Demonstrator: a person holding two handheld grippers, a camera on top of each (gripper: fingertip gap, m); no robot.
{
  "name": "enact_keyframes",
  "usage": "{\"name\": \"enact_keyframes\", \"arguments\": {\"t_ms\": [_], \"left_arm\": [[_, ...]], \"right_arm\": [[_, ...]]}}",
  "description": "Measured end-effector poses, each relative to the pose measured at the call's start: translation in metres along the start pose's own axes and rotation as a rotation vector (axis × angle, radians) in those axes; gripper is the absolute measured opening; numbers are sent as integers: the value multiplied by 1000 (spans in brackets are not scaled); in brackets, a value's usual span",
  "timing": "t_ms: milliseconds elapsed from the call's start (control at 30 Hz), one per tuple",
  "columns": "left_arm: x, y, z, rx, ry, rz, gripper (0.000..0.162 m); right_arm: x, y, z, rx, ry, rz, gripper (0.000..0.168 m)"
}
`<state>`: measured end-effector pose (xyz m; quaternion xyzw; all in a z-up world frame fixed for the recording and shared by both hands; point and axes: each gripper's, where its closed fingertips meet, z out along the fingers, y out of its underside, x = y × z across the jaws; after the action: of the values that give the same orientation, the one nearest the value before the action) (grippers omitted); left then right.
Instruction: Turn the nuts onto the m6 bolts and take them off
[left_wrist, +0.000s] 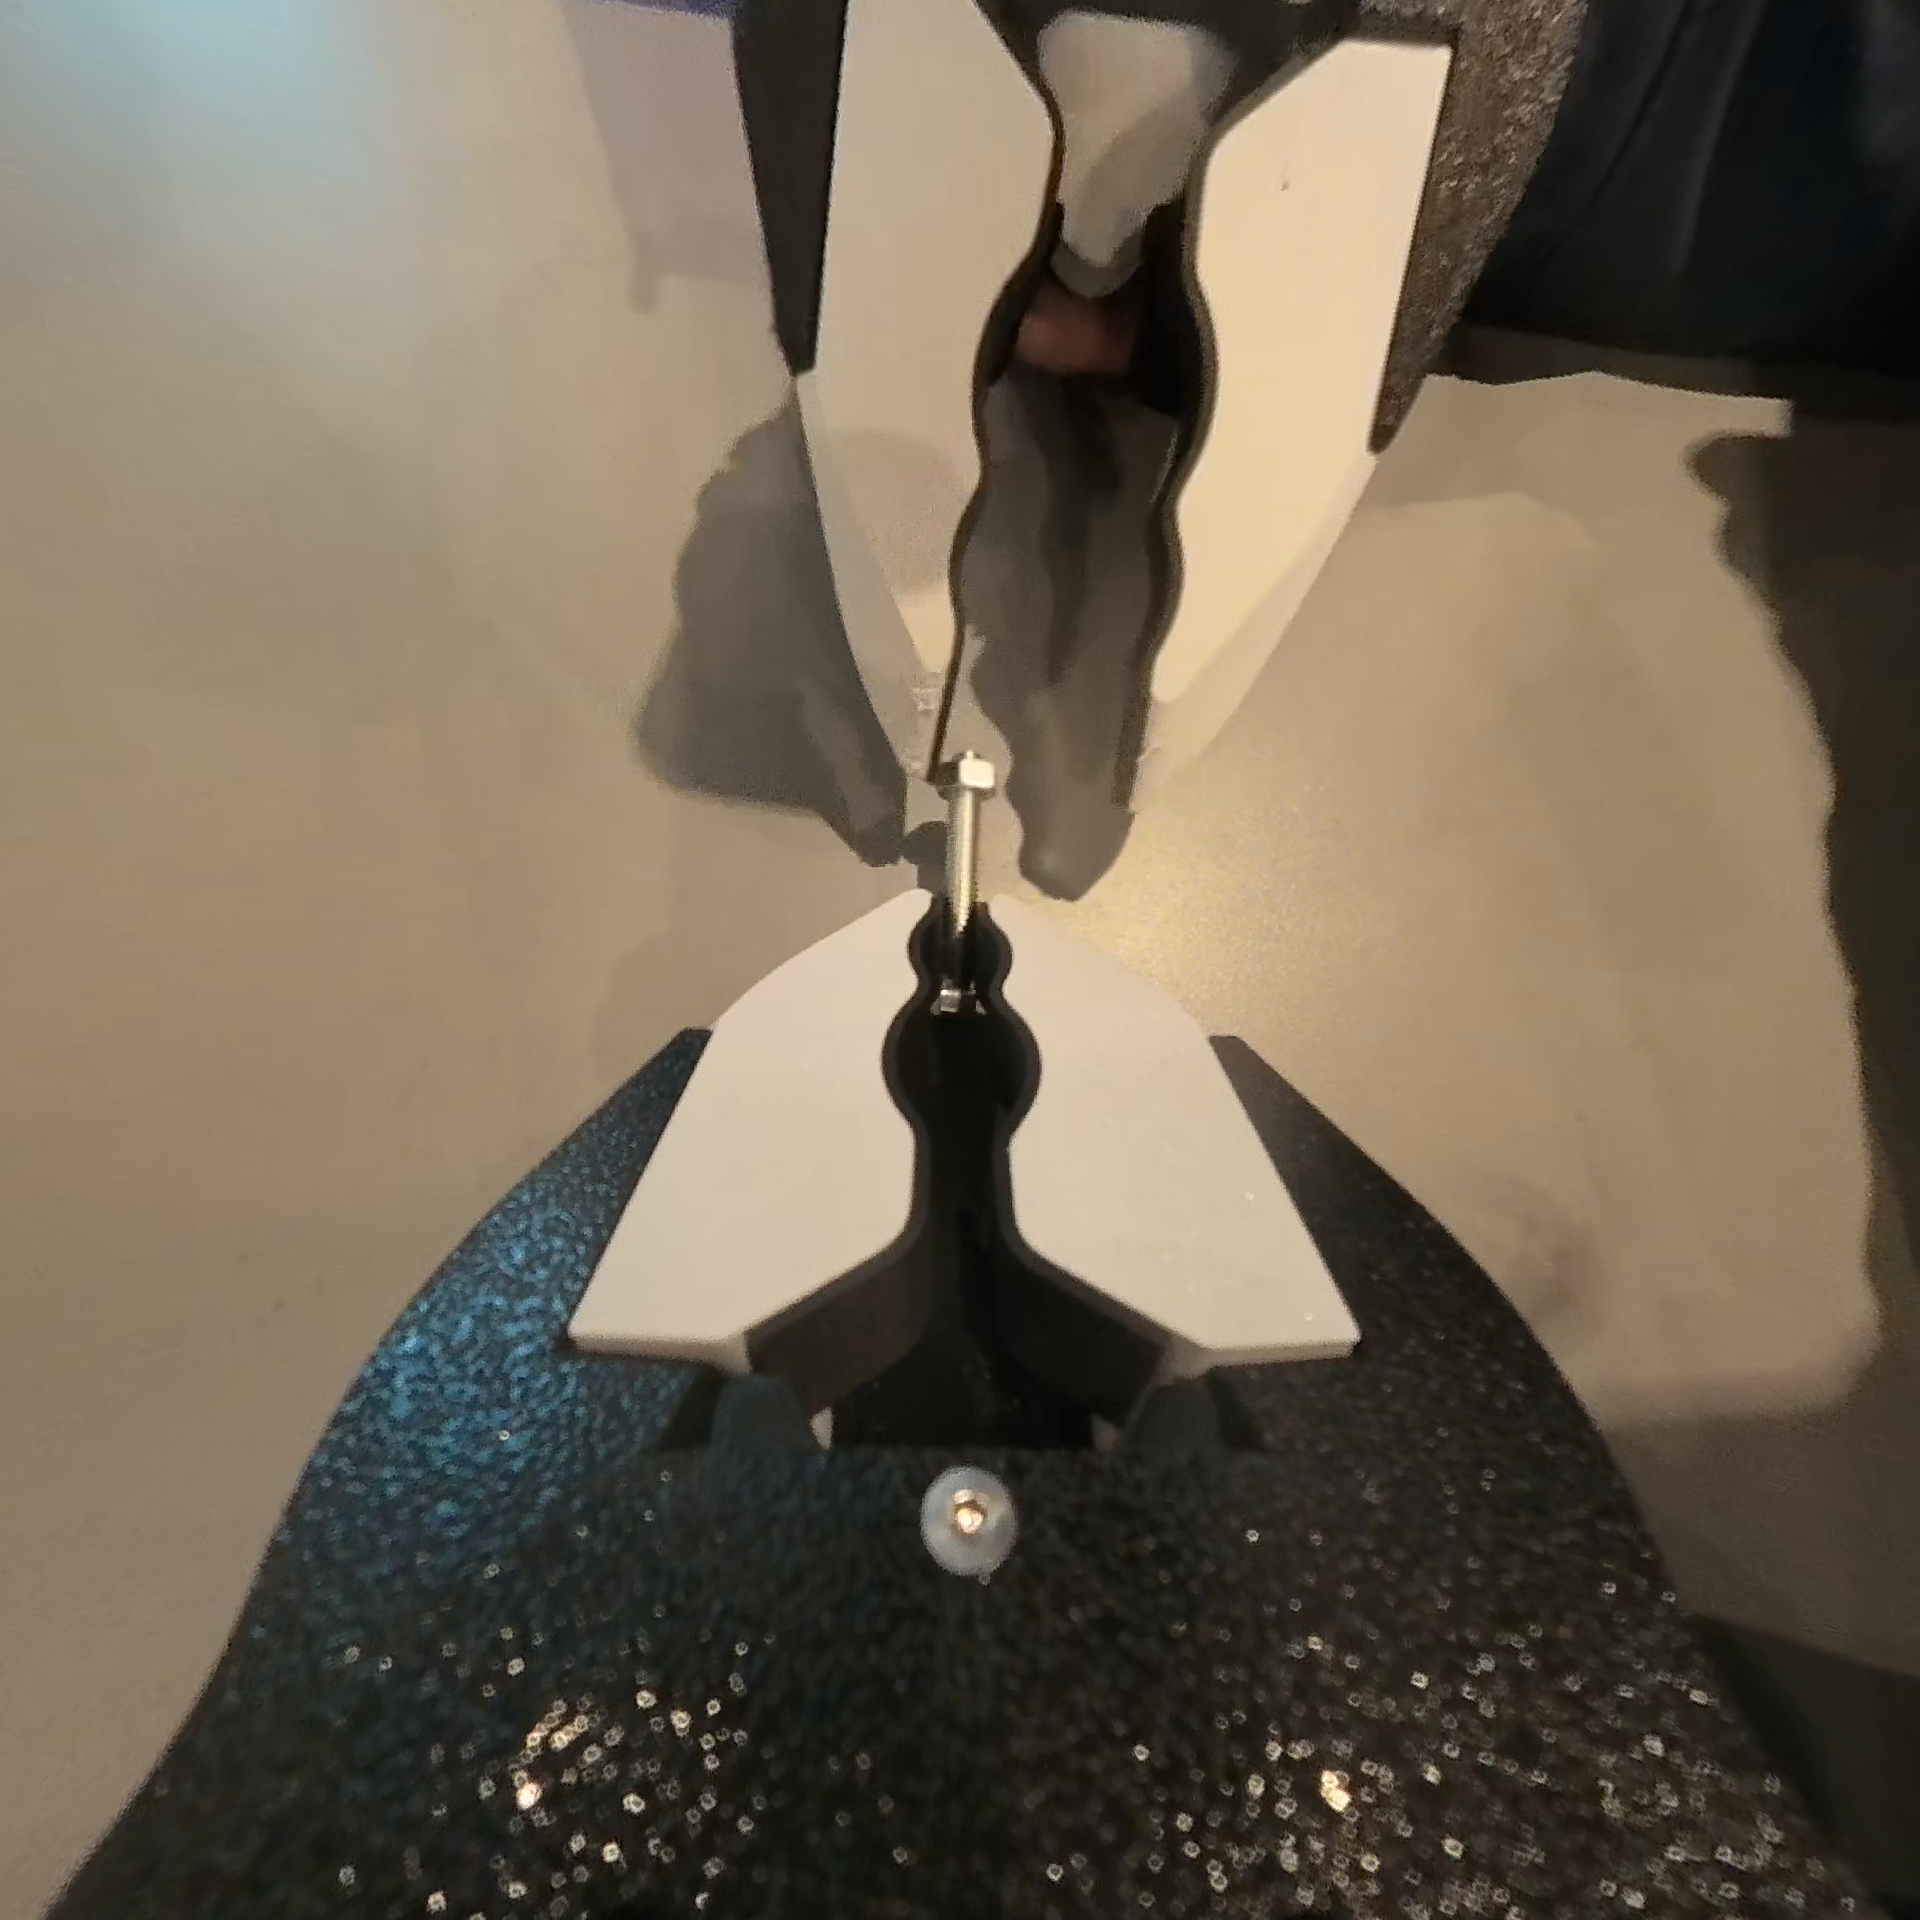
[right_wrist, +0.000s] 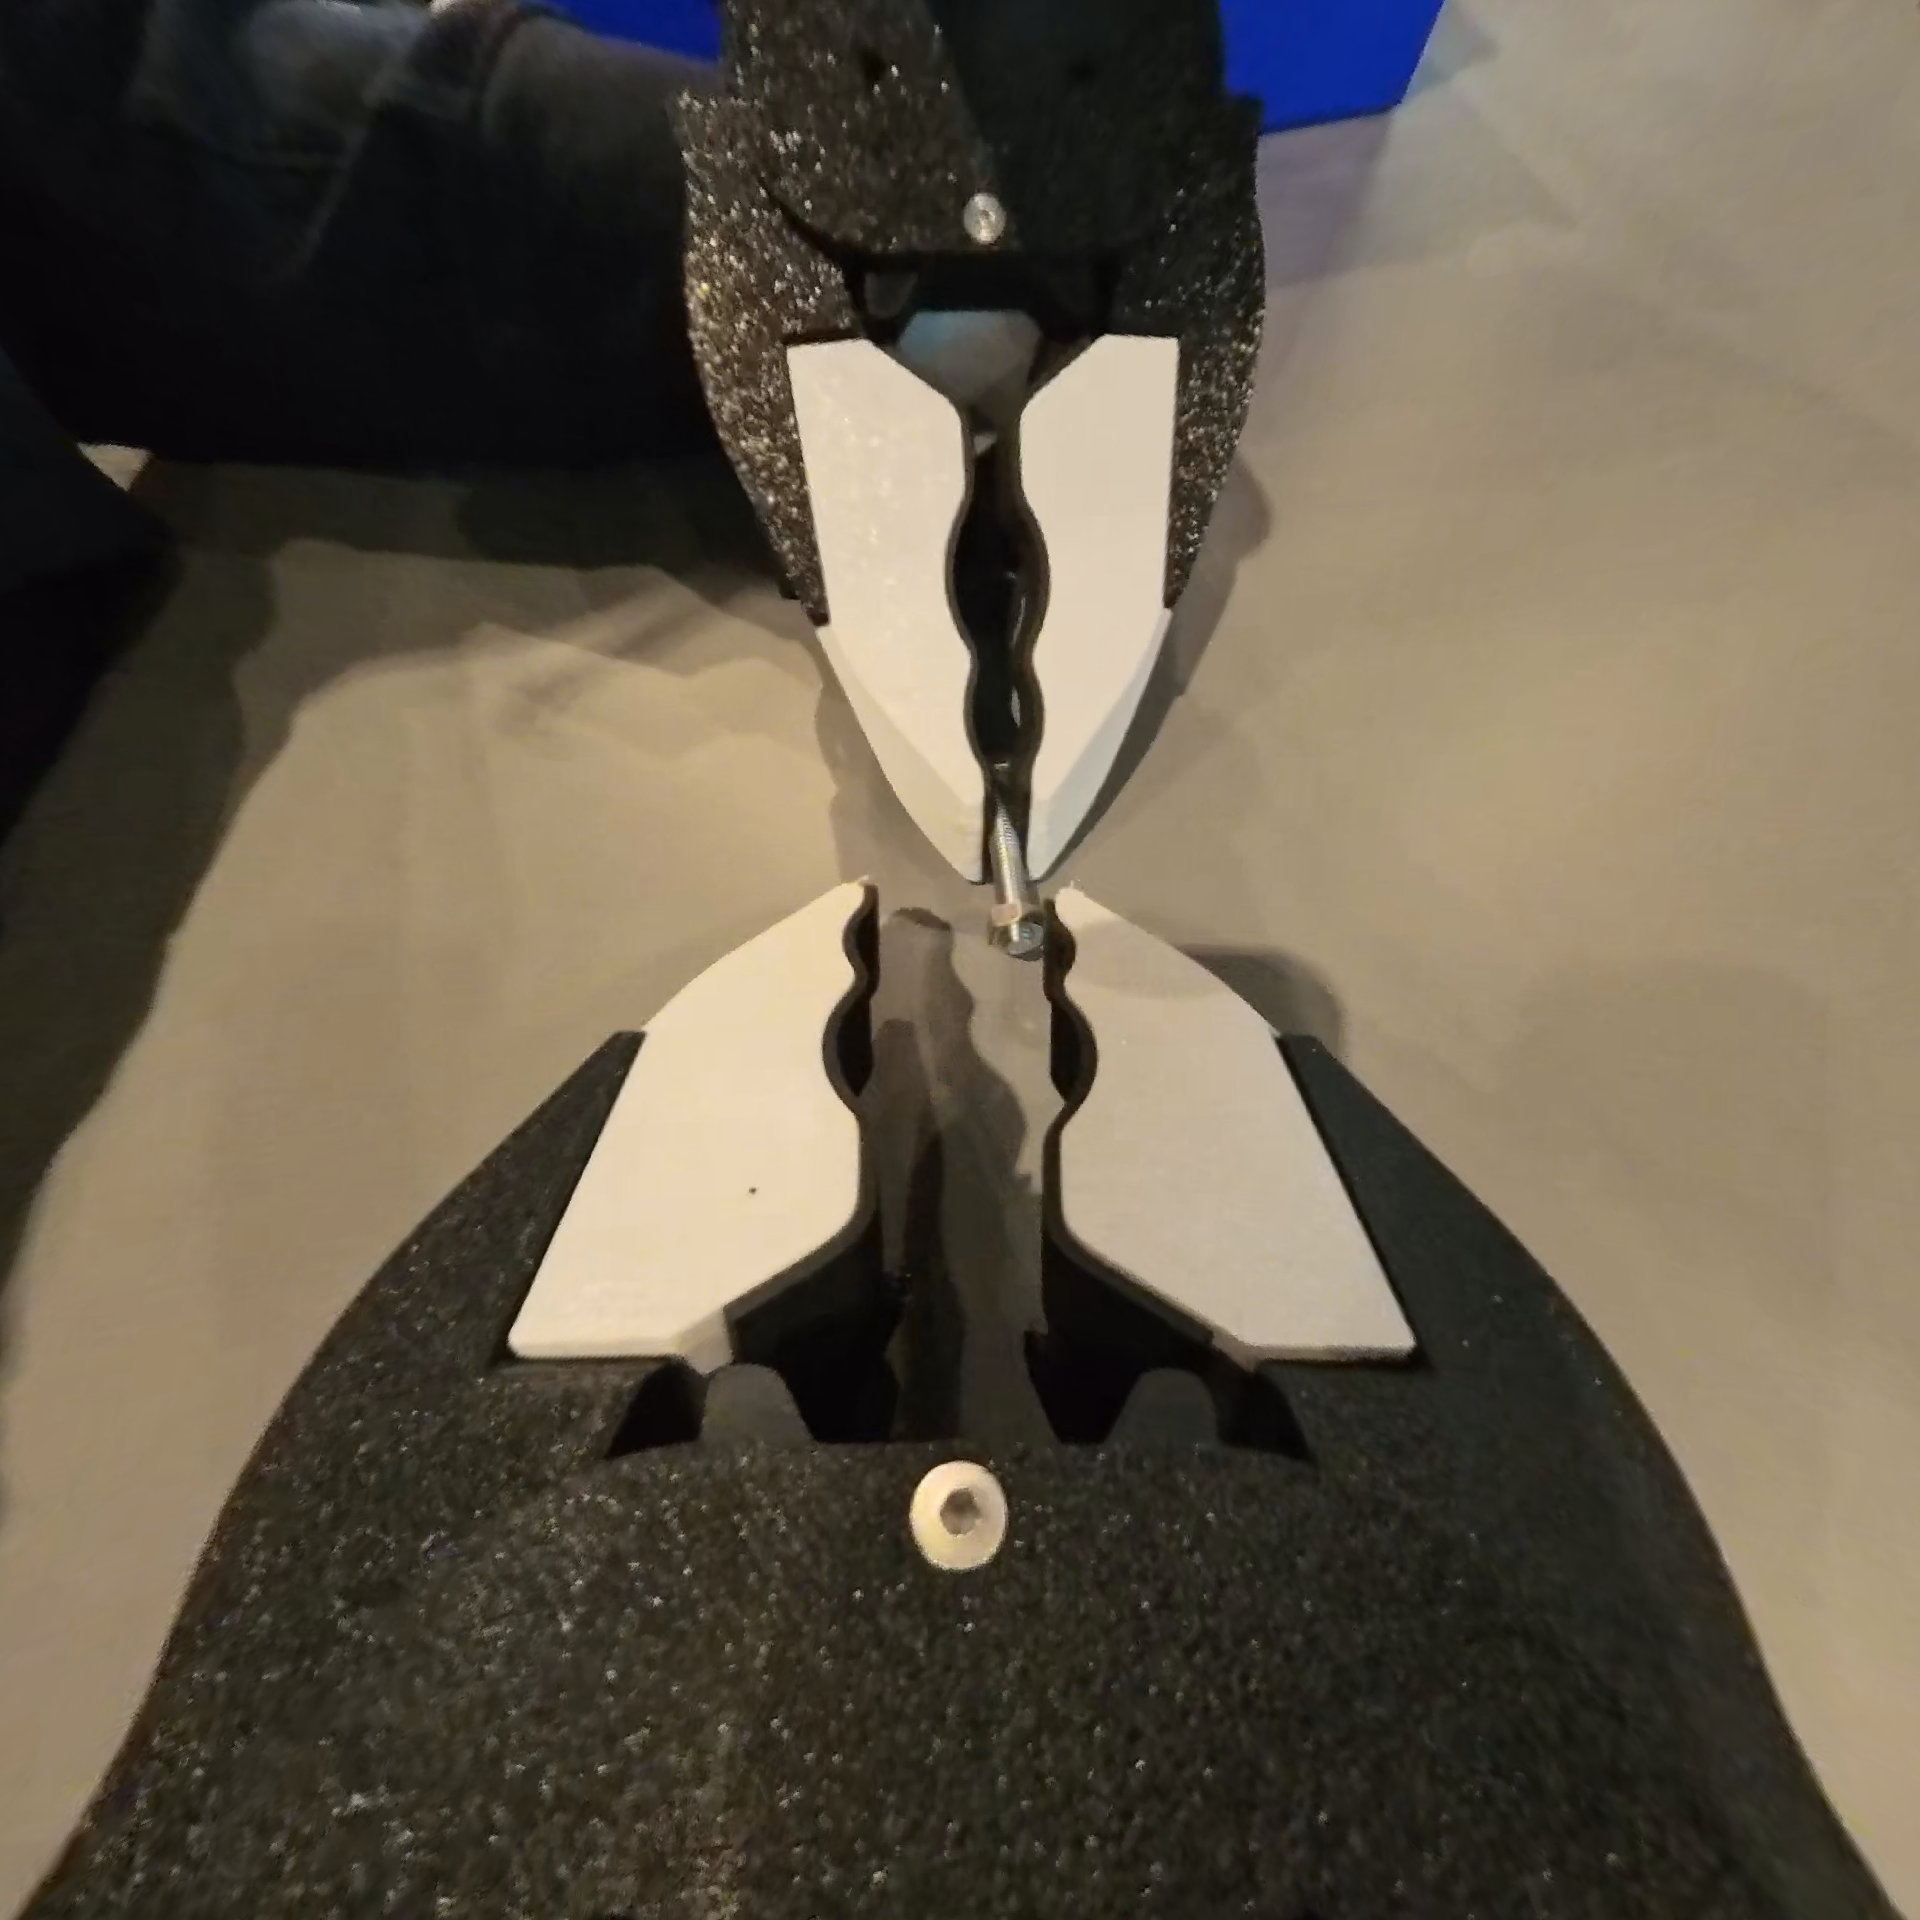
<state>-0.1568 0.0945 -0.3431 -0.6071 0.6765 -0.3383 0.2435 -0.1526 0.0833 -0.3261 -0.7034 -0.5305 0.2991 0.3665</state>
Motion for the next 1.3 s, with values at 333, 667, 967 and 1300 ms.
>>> {"name": "enact_keyframes", "arguments": {"t_ms": [333, 667, 967, 1300], "left_arm": [[0, 0, 0, 1, 1, -2, 5], [0, 0, 0, 1, 1, -2, 5], [0, 0, 0, 1, 1, -2, 5], [0, 0, 0, 1, 1, -2, 5]], "right_arm": [[0, -1, 0, 3, 8, -23, 30], [2, -1, 1, 3, 24, -25, 37], [3, -6, -2, 39, 31, -30, 37], [1, -6, -4, 53, 9, -13, 35]]}}
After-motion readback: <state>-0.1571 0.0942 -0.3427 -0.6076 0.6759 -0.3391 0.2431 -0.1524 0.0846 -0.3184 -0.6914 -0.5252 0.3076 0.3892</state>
